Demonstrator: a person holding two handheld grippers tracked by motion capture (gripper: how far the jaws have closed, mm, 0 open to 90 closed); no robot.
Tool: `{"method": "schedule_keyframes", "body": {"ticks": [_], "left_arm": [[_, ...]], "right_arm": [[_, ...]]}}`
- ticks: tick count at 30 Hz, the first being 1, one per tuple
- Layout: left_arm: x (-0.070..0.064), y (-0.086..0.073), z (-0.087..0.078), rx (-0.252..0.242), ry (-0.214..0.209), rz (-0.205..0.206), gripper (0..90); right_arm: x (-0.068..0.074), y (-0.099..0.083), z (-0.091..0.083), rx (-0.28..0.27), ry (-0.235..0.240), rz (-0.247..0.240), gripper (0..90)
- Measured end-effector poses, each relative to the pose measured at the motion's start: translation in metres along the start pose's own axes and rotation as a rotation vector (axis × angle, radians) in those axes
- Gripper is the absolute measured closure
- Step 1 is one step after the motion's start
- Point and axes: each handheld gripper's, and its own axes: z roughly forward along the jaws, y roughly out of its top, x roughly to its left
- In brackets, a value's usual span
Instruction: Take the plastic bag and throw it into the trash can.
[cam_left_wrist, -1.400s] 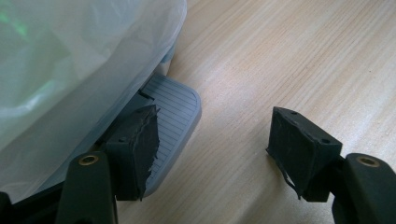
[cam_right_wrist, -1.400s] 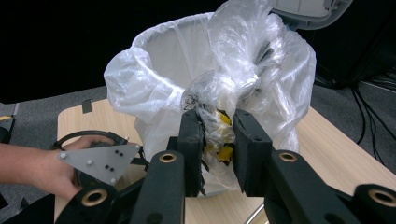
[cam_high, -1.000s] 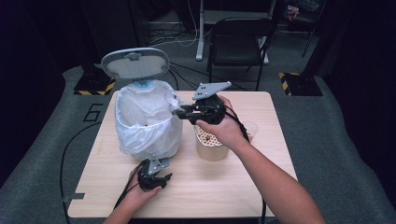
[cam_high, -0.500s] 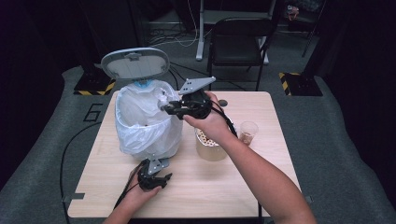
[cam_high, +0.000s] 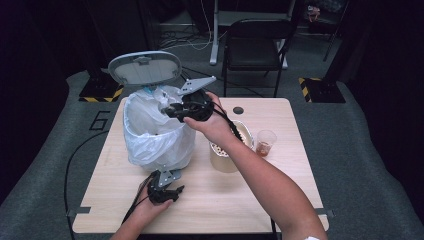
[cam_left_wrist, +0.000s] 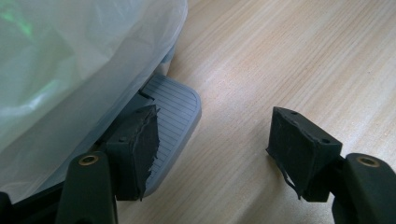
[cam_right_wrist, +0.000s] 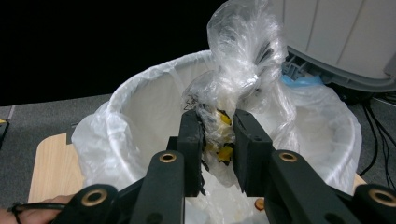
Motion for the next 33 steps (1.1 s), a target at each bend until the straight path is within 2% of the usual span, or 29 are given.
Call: {"method": "schedule_keyframes", "body": {"ticks": [2, 11, 23, 25, 29, 30, 31, 33], "left_arm": [[0.001, 0.001, -0.001, 0.014, -0.011, 0.002, 33.3], [0.001, 0.001, -0.001, 0.016, -0.012, 0.002, 33.4], [0.001, 0.001, -0.001, 0.015, -0.011, 0.003, 33.4], [0.001, 0.001, -0.001, 0.017, -0.013, 0.002, 33.3], [0.001, 0.001, -0.002, 0.019, -0.014, 0.001, 33.3], [0.0, 0.0, 0.0, 0.001, 0.005, -0.005, 33.3], [0.001, 0.001, -0.001, 0.016, -0.013, 0.003, 33.3], [0.001, 0.001, -0.001, 0.015, -0.012, 0.001, 33.3]], "right_arm": [[0.0, 0.003, 0.004, -0.001, 0.002, 0.002, 74.6], [0.001, 0.012, 0.02, -0.004, 0.007, -0.002, 74.2], [0.001, 0.02, 0.039, 0.025, 0.002, -0.014, 72.6], [0.003, 0.02, 0.043, 0.026, 0.003, -0.02, 68.0], [0.005, 0.02, 0.048, 0.021, -0.001, -0.015, 50.2], [0.004, 0.02, 0.049, 0.02, -0.005, -0.015, 47.5], [0.004, 0.02, 0.049, 0.02, -0.007, -0.017, 45.5], [0.005, 0.019, 0.047, 0.026, -0.008, -0.014, 43.3]]}}
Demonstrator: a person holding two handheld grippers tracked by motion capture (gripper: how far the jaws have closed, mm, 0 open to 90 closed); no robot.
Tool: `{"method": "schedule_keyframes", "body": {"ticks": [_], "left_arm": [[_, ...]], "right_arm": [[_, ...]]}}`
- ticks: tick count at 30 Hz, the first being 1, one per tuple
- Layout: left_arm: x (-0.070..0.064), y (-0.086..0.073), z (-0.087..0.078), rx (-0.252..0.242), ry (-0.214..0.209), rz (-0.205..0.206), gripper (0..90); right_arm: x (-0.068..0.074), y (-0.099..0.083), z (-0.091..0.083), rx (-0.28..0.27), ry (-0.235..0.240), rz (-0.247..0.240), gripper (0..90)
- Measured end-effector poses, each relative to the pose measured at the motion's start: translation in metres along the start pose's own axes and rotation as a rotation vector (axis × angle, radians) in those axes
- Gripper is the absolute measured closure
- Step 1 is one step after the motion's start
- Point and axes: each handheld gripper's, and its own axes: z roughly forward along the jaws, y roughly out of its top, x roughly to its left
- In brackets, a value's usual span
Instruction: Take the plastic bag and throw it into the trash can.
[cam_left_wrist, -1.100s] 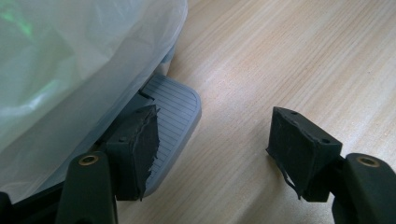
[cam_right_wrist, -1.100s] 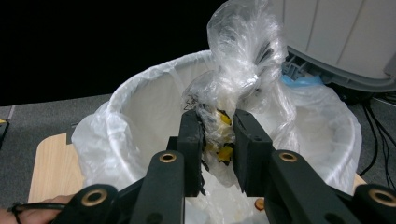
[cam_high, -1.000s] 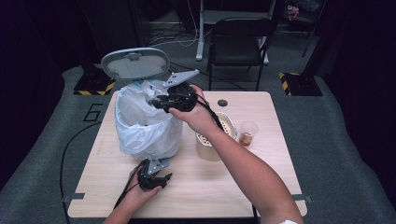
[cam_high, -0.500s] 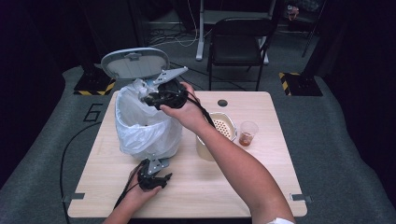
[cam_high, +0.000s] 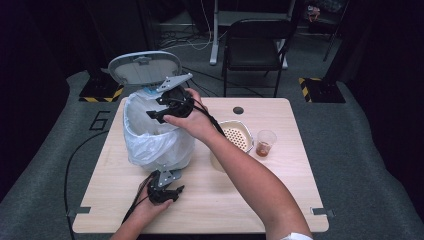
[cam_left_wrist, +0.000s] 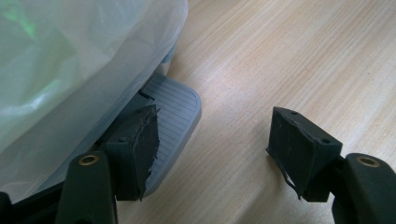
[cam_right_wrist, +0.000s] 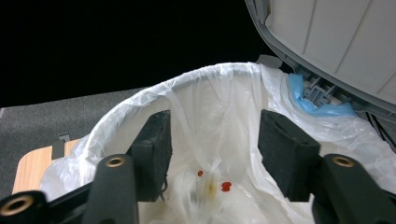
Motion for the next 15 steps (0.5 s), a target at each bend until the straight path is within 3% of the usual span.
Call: {"method": "schedule_keyframes", "body": {"ticks": [2, 4, 5, 9, 10, 15], "left_arm": [[-0.001, -0.001, 0.002, -0.02, 0.019, -0.005, 33.3], [0.0, 0.0, -0.001, 0.006, -0.001, 0.002, 33.3], [-0.001, -0.001, 0.002, -0.025, 0.022, -0.005, 33.3], [-0.001, -0.001, 0.001, -0.021, 0.021, -0.004, 33.3], [0.0, 0.0, 0.0, 0.005, -0.002, -0.001, 33.3], [-0.001, 0.0, 0.001, -0.016, 0.014, -0.003, 33.3]], "right_arm": [[0.0, -0.001, -0.003, -0.006, -0.006, -0.011, 42.9], [0.0, -0.001, -0.008, -0.005, -0.008, -0.008, 43.0], [0.0, -0.001, -0.012, -0.01, -0.014, -0.011, 43.0], [0.001, -0.001, -0.031, -0.028, -0.036, -0.008, 42.9], [0.0, -0.001, -0.035, -0.026, -0.043, -0.005, 42.7], [0.0, -0.008, -0.062, -0.041, -0.084, 0.001, 42.6]]}}
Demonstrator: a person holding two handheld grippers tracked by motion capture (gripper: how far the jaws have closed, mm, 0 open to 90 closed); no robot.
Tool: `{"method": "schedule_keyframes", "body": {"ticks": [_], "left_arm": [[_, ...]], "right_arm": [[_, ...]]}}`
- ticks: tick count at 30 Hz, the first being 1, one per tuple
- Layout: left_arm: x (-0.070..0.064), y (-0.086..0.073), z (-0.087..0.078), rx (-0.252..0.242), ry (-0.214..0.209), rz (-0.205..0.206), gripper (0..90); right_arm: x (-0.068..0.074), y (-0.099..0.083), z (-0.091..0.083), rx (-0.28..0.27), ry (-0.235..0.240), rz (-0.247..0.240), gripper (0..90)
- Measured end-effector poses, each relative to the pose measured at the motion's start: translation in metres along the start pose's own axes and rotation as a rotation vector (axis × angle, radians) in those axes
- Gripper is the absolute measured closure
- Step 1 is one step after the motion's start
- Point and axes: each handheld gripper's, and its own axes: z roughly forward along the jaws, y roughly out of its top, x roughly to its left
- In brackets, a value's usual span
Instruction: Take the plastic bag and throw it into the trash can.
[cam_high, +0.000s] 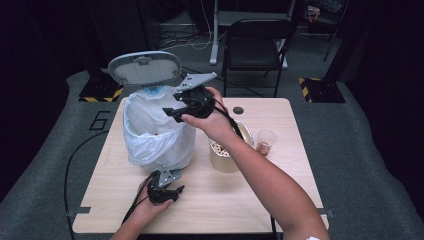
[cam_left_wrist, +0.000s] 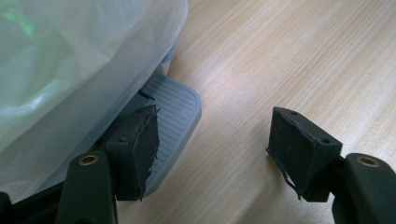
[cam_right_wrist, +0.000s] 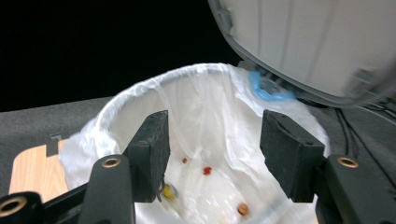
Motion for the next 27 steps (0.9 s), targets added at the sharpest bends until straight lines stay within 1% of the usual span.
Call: {"method": "schedule_keyframes", "body": {"ticks": [2, 3, 5, 7, 8, 10, 11, 12, 15, 19, 21, 22, 23, 26, 27], "left_arm": [[0.0, 0.0, 0.0, -0.002, -0.001, -0.002, 33.3], [-0.001, -0.001, 0.001, -0.007, -0.003, -0.022, 33.3], [-0.002, -0.001, 0.0, 0.002, -0.008, -0.031, 33.3], [-0.001, 0.0, -0.001, 0.01, -0.011, -0.03, 33.3], [-0.001, 0.0, -0.001, 0.015, -0.011, -0.022, 33.3], [-0.001, 0.0, -0.001, 0.015, -0.011, -0.023, 33.3], [-0.001, 0.0, -0.001, 0.015, -0.011, -0.023, 33.3], [-0.001, -0.001, -0.001, 0.016, -0.012, -0.019, 33.4], [-0.001, -0.001, -0.001, 0.01, -0.008, -0.02, 33.4], [-0.001, -0.001, -0.001, 0.011, -0.005, -0.018, 33.4], [0.0, -0.001, -0.002, 0.018, -0.012, -0.017, 33.4], [-0.001, -0.001, -0.001, 0.016, -0.005, -0.014, 33.3], [-0.001, -0.001, -0.001, 0.016, -0.005, -0.014, 33.3], [-0.001, -0.001, -0.001, 0.015, -0.002, -0.013, 33.4], [-0.001, -0.001, -0.001, 0.015, -0.002, -0.012, 33.4]], "right_arm": [[-0.003, -0.005, -0.01, 0.001, -0.017, -0.006, 43.1], [-0.006, -0.008, -0.014, 0.0, -0.029, -0.006, 43.4], [-0.012, -0.015, -0.023, 0.003, -0.049, 0.0, 43.7], [-0.018, -0.023, -0.029, 0.009, -0.071, 0.008, 44.1], [-0.022, -0.027, -0.032, 0.013, -0.087, 0.007, 44.4], [-0.028, -0.035, -0.037, 0.021, -0.112, 0.017, 46.1], [-0.032, -0.039, -0.04, 0.019, -0.119, 0.026, 46.6], [-0.035, -0.045, -0.043, 0.017, -0.136, 0.041, 47.0], [-0.042, -0.058, -0.048, 0.032, -0.179, 0.042, 48.1], [-0.052, -0.079, -0.053, 0.048, -0.221, 0.073, 50.3], [-0.056, -0.09, -0.055, 0.05, -0.247, 0.083, 51.0], [-0.058, -0.096, -0.056, 0.052, -0.258, 0.087, 51.8], [-0.06, -0.101, -0.056, 0.062, -0.266, 0.09, 52.4], [-0.065, -0.118, -0.056, 0.083, -0.282, 0.118, 55.5], [-0.065, -0.118, -0.056, 0.083, -0.282, 0.118, 55.5]]}}
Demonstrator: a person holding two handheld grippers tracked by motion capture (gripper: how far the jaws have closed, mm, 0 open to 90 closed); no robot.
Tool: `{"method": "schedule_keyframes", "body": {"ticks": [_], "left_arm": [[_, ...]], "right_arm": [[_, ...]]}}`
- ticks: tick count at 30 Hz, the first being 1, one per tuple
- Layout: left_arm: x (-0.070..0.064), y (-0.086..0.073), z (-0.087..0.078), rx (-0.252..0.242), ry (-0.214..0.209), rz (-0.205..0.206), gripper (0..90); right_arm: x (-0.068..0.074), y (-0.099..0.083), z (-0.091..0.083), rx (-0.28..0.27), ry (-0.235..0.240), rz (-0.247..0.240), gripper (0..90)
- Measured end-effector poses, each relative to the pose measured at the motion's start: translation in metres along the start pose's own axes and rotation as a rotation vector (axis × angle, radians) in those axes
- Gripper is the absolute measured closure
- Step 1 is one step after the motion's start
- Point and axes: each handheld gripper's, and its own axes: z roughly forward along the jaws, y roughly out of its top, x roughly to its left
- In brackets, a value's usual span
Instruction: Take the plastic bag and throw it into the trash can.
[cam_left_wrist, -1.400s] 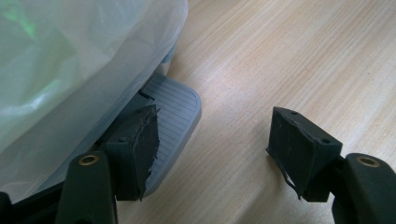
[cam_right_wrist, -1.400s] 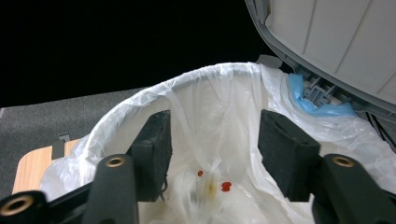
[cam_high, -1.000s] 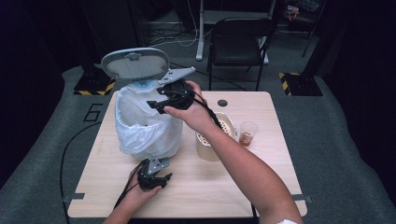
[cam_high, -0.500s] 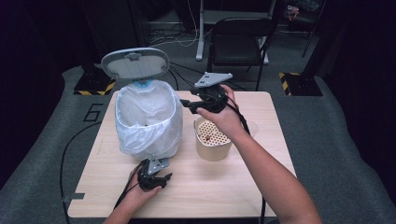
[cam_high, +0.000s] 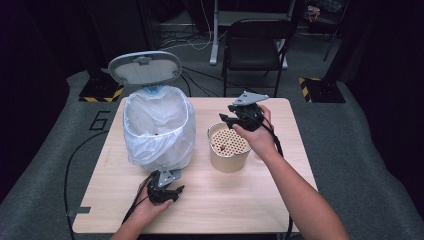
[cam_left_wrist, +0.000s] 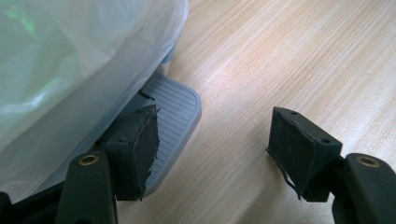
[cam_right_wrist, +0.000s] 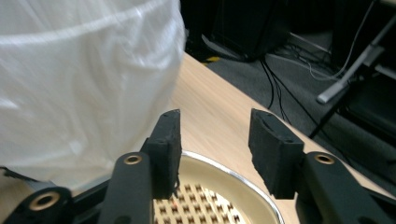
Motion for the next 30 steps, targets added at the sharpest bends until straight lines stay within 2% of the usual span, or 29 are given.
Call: {"method": "schedule_keyframes", "body": {"ticks": [6, 12, 13, 19, 20, 28, 30], "left_arm": [[0.0, 0.0, 0.0, -0.006, -0.008, -0.012, 33.3], [0.0, 0.0, 0.0, -0.007, -0.006, -0.012, 33.3], [0.0, 0.0, 0.0, -0.001, -0.006, -0.005, 33.3], [0.0, 0.0, 0.0, -0.007, -0.007, -0.012, 33.4], [0.0, 0.0, 0.0, -0.001, -0.005, -0.003, 33.4], [0.0, 0.0, 0.0, -0.001, -0.005, -0.002, 33.4], [0.0, 0.0, 0.0, -0.002, -0.005, -0.002, 33.3]], "right_arm": [[-0.018, -0.03, 0.003, 0.059, -0.021, 0.082, 59.0], [-0.029, -0.048, 0.004, 0.081, -0.045, 0.122, 61.4], [-0.033, -0.056, 0.004, 0.09, -0.055, 0.142, 62.5], [-0.039, -0.068, 0.005, 0.11, -0.069, 0.17, 63.7], [-0.041, -0.072, 0.004, 0.113, -0.083, 0.173, 65.0], [-0.048, -0.085, 0.007, 0.138, -0.062, 0.227, 73.1], [-0.048, -0.086, 0.008, 0.142, -0.062, 0.226, 73.9]]}}
